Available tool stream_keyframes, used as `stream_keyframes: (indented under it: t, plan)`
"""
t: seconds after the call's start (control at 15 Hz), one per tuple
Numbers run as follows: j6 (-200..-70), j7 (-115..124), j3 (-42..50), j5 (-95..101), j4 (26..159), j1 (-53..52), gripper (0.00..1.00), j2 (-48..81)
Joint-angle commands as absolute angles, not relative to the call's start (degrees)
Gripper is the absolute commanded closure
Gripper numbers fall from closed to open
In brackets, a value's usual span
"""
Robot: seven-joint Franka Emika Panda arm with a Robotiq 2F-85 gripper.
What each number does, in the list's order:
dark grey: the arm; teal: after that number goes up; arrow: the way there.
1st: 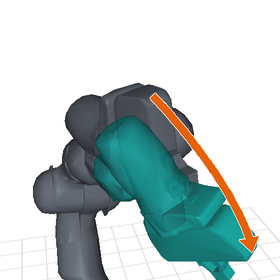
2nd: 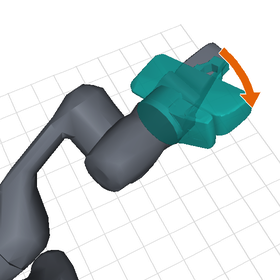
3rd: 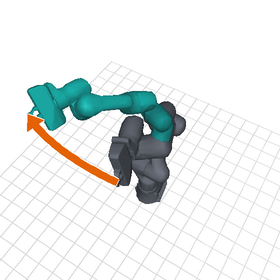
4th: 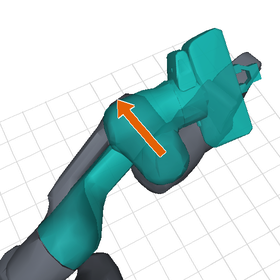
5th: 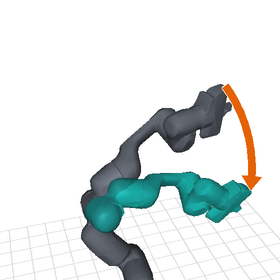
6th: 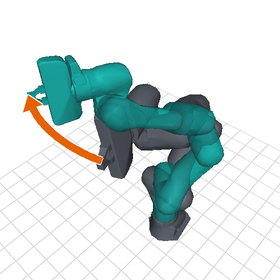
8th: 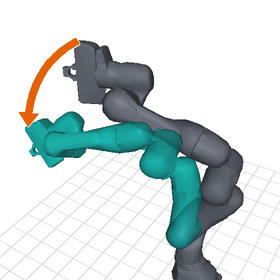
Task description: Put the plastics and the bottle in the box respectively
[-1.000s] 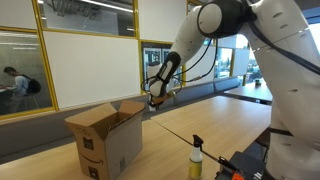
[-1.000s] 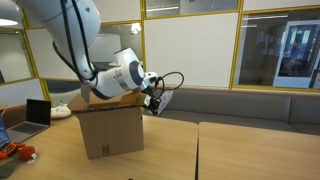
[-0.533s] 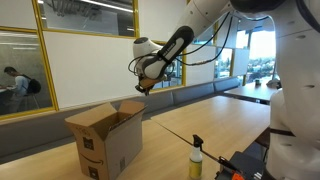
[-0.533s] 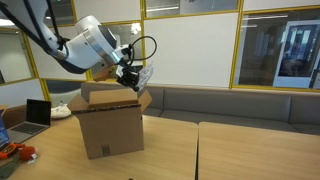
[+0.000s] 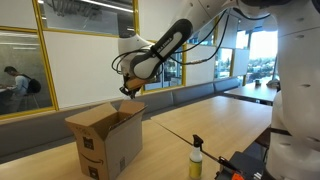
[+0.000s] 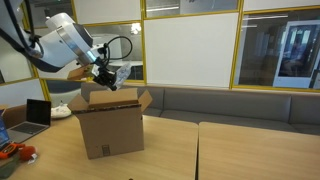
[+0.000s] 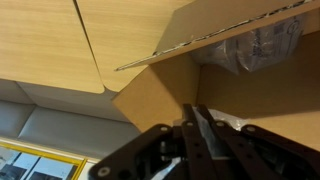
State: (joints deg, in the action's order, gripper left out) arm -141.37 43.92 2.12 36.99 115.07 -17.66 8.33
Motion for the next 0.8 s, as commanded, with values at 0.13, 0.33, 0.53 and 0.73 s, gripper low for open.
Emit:
stream_keyframes:
  t: [0.13, 0.33, 0.53, 0.73]
  plan:
    - [-148.6, 44.3, -0.7, 37.3, 113.0, -15.0, 0.88, 15.5]
    - [-151.2, 43.2, -0.2, 36.0, 110.9, -15.3, 0.88, 20.4]
    - [-153.1, 42.4, 0.2, 34.6, 107.4, -16.1, 0.89, 26.2]
    - [-154.1, 40.6, 0.5, 31.5, 103.3, -16.9, 0.88, 31.2]
